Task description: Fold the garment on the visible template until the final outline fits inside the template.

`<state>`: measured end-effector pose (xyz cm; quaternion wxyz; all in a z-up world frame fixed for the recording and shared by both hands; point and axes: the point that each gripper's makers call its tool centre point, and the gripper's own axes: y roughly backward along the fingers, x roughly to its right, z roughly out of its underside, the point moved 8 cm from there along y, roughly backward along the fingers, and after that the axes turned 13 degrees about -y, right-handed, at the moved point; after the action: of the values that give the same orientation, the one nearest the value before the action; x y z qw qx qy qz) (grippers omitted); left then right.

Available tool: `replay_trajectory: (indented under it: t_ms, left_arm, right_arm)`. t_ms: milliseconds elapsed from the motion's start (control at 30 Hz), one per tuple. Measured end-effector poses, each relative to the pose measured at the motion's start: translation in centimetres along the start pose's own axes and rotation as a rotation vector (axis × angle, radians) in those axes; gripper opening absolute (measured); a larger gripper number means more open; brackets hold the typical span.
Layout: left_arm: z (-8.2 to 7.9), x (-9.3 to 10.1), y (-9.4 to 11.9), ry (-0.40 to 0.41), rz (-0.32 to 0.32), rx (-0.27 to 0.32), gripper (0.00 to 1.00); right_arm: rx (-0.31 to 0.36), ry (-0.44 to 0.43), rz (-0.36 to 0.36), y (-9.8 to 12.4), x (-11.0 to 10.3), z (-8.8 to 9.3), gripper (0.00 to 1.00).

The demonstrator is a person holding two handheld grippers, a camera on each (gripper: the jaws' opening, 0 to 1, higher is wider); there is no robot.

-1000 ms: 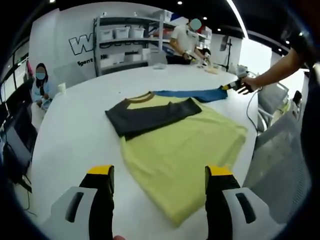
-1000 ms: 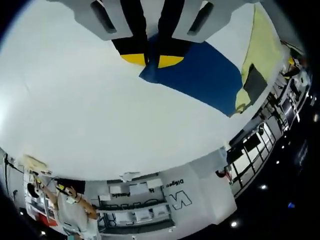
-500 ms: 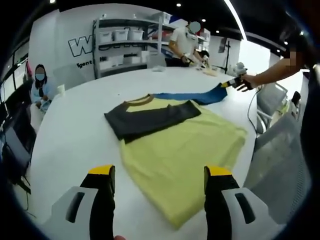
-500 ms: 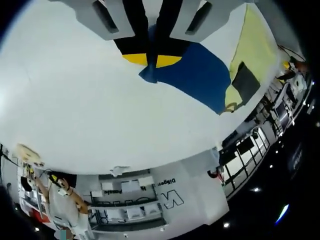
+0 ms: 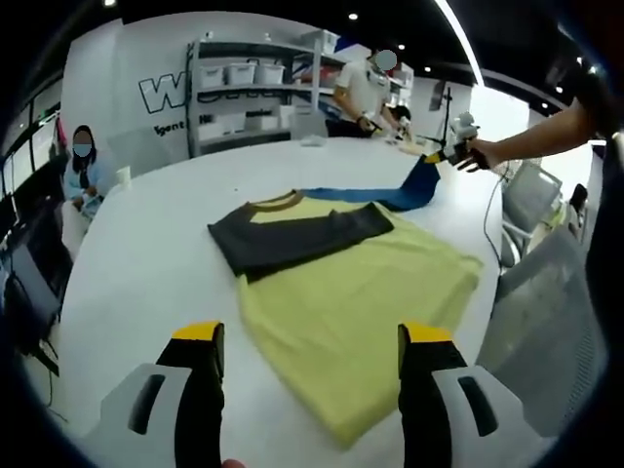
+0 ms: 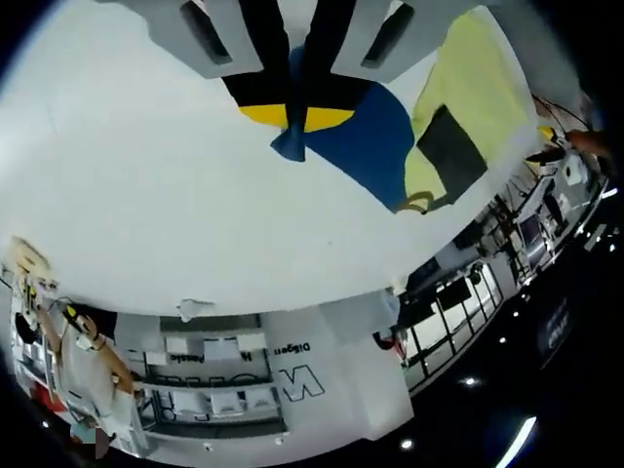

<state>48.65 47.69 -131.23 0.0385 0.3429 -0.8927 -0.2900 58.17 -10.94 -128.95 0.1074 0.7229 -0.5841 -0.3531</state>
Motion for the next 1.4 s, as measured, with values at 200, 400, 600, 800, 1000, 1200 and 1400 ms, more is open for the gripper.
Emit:
replay_trajectory:
  t_ms: [200, 400, 600, 800, 1000, 1200, 1400]
  left_arm:
    - [-0.1, 0.1, 0.4, 0.000, -0.007, 0.011, 0.70]
    - [0.0, 0.2, 0.9, 0.003, -0.013, 0.017, 0.70]
    - [0.3, 0.3, 1.2, 0.019, -0.027, 0.026, 0.70]
    - [0.5, 0.7, 1.4, 0.026, -0.029, 0.033, 0.70]
    - [0.6, 1.0, 1.6, 0.031, -0.032, 0.042, 0.70]
    - [0.9, 1.4, 1.8, 0.027, -0.025, 0.040, 0.70]
    - [1.1, 1.4, 1.9, 0.031, -0.023, 0.042, 0.70]
  right_arm:
    - [-0.009, 0.049, -0.043, -0.6, -2.4, -0.8, 0.00]
    - [-0.015, 0.086, -0.079, -1.3, -4.6, -1.4, 0.00]
    - [-0.022, 0.109, -0.120, -2.1, -6.5, -1.9, 0.00]
    - [-0.024, 0.157, -0.154, -2.9, -8.7, -2.2, 0.00]
    - [-0.036, 0.172, -0.193, -3.8, -10.9, -2.4, 0.00]
    - [-0.037, 0.179, -0.224, -4.3, -12.8, -2.6, 0.00]
    - [-0.038, 0.202, -0.255, -4.8, -14.7, -3.2, 0.00]
